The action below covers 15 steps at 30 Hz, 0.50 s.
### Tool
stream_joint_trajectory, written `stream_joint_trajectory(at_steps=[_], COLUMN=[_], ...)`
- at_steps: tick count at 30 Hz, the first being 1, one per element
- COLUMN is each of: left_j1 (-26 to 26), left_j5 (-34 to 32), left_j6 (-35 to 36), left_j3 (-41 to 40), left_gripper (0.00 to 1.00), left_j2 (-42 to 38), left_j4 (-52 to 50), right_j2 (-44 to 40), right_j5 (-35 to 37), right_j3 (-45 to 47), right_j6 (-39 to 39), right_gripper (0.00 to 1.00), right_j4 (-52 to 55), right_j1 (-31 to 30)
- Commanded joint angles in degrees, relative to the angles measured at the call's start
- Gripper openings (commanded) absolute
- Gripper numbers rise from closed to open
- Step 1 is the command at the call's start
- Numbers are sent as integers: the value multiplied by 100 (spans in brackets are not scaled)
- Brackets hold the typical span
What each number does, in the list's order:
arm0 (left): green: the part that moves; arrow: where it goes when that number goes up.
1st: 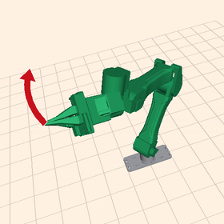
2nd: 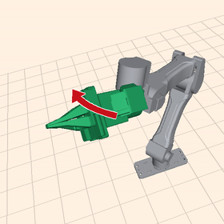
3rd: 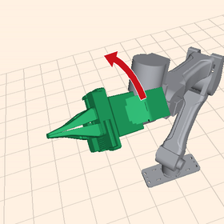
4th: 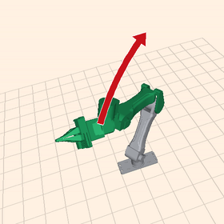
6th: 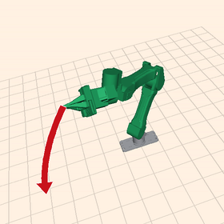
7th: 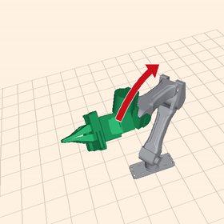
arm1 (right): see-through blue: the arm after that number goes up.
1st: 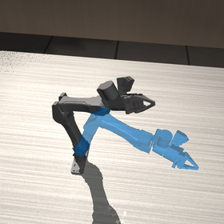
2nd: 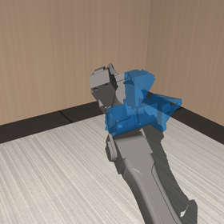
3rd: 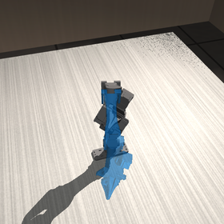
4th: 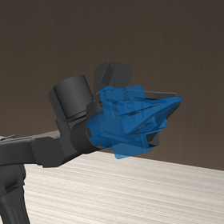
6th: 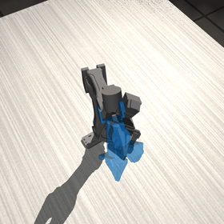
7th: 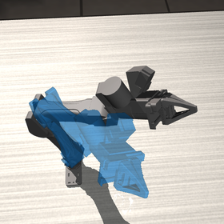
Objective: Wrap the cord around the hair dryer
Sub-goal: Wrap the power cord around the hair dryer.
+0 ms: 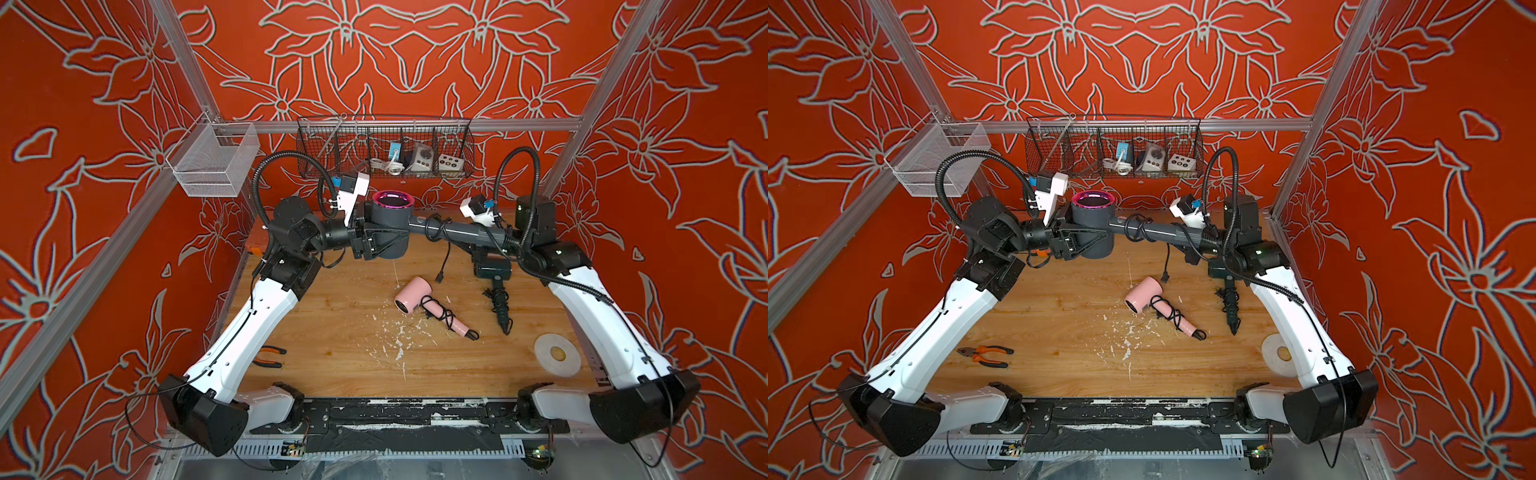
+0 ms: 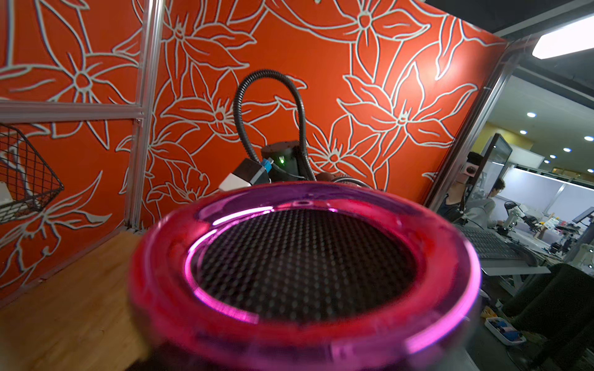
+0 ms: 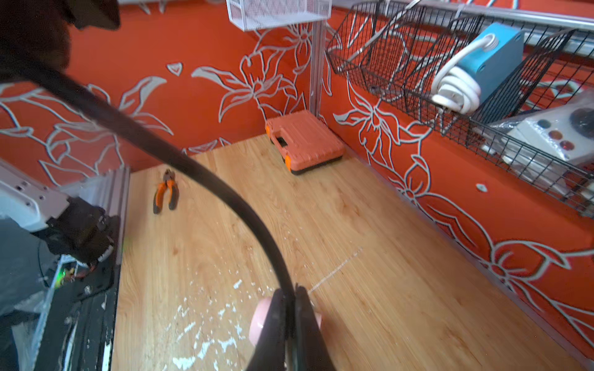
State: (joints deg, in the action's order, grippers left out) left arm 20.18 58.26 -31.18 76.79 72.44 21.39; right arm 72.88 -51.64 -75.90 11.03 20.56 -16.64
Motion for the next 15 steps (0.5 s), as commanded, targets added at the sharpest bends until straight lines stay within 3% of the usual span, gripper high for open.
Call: stream_joint_trajectory(at_steps=[1, 9, 15], left_j1=[-99, -208, -208], left_j5=[-737, -1727, -2267], left_j6=[-470, -689, 178], left_j3=[172, 114, 391], left_gripper=[0, 0, 0], left_j2=[30, 306, 349], left_j4=[1105, 1387, 433], right_j2=[-225, -742, -1281], right_j5=[-343, -664, -639], right_j3=[451, 1321, 1623], right_j6=[-854, -1690, -1885], right_gripper=[0, 0, 0], right_j4=[-1128, -2129, -1976], right_j1=[33, -15, -231])
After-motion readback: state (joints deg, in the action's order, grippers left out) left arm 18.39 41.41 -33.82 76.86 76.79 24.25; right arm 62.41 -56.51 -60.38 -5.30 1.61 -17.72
